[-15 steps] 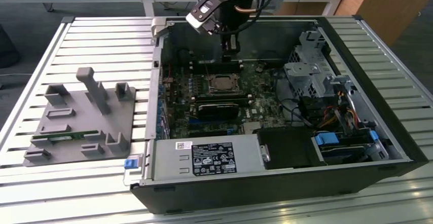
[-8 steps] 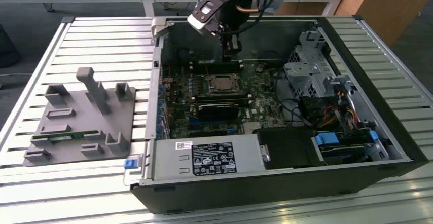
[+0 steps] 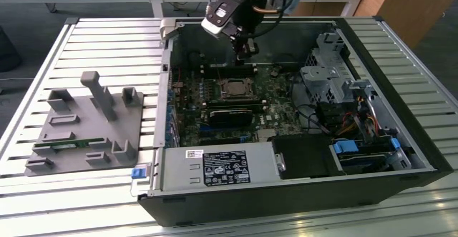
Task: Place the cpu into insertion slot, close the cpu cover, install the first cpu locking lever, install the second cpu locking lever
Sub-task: 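Install the first cpu locking lever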
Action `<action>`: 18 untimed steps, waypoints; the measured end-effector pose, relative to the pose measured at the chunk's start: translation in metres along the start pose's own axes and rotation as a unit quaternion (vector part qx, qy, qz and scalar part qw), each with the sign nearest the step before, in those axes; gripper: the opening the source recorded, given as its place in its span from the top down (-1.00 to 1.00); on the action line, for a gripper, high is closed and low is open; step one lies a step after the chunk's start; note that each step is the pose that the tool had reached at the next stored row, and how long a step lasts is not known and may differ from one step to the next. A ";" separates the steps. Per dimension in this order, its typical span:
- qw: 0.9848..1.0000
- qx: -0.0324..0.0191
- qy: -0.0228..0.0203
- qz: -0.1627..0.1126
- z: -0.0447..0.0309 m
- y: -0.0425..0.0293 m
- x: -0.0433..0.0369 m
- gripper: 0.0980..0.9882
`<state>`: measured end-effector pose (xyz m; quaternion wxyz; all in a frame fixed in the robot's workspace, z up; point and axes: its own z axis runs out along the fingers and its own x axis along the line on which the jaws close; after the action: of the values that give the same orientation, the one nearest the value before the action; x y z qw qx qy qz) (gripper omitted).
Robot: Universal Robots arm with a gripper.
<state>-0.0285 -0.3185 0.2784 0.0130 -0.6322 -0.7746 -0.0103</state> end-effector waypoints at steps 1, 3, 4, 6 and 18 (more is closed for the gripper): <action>1.000 0.000 0.000 -0.007 0.0000 0.0000 0.0000 0.98; 1.000 0.001 0.000 -0.022 0.0000 0.0000 0.0000 0.98; 1.000 0.001 0.000 -0.029 0.0000 0.0000 0.0000 0.98; 0.999 0.001 0.000 -0.043 0.0000 0.0000 0.0000 0.98; 0.992 0.004 0.000 -0.123 0.0000 0.0002 -0.0001 0.98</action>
<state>-0.0283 -0.3185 0.2783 0.0142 -0.5319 -0.8466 -0.0086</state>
